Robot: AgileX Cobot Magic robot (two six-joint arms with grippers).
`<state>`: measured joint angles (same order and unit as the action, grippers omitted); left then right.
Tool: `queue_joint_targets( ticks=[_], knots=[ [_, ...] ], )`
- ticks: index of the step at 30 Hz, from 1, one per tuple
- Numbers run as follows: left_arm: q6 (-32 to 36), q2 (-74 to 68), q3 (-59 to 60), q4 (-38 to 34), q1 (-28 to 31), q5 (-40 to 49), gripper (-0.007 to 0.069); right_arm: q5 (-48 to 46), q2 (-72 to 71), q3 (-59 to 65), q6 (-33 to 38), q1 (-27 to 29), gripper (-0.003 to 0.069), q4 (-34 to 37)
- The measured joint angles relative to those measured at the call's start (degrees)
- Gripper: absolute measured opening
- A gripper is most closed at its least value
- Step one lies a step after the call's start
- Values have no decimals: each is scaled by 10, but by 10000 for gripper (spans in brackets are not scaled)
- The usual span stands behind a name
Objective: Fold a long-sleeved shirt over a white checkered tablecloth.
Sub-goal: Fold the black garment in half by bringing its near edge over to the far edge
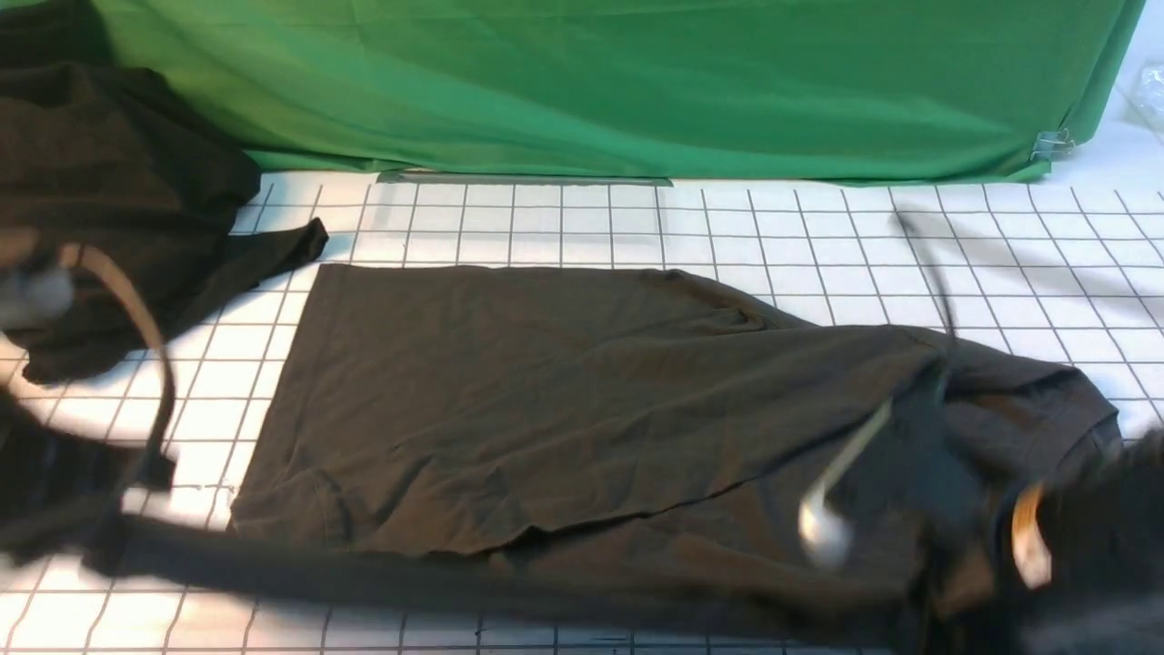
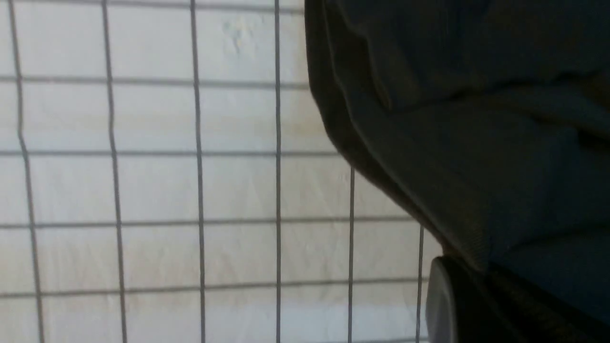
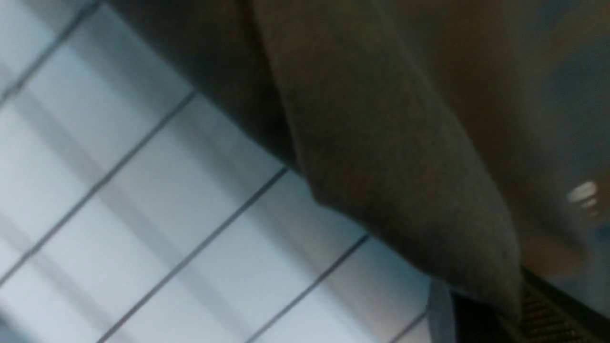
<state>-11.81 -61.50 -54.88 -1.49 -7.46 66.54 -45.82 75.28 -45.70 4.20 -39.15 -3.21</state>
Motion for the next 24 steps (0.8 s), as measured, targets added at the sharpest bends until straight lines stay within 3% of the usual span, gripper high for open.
queue_joint_targets(
  ticks=[4, 8, 18, 24],
  knots=[
    [-6, -147, -117, 10, 1, -43, 10, 0, 58, -114, 57, 90, 31, -1],
    [-6, -243, -206, 1, 15, -54, 10, 0, 128, -203, 89, 130, 31, -1],
    [4, -496, -475, -53, 83, -51, 10, 2, 339, -445, 119, 183, 31, 2],
    [5, -623, -594, -63, 92, -47, 10, 29, 452, -548, 120, 187, 36, -3]
  ],
)
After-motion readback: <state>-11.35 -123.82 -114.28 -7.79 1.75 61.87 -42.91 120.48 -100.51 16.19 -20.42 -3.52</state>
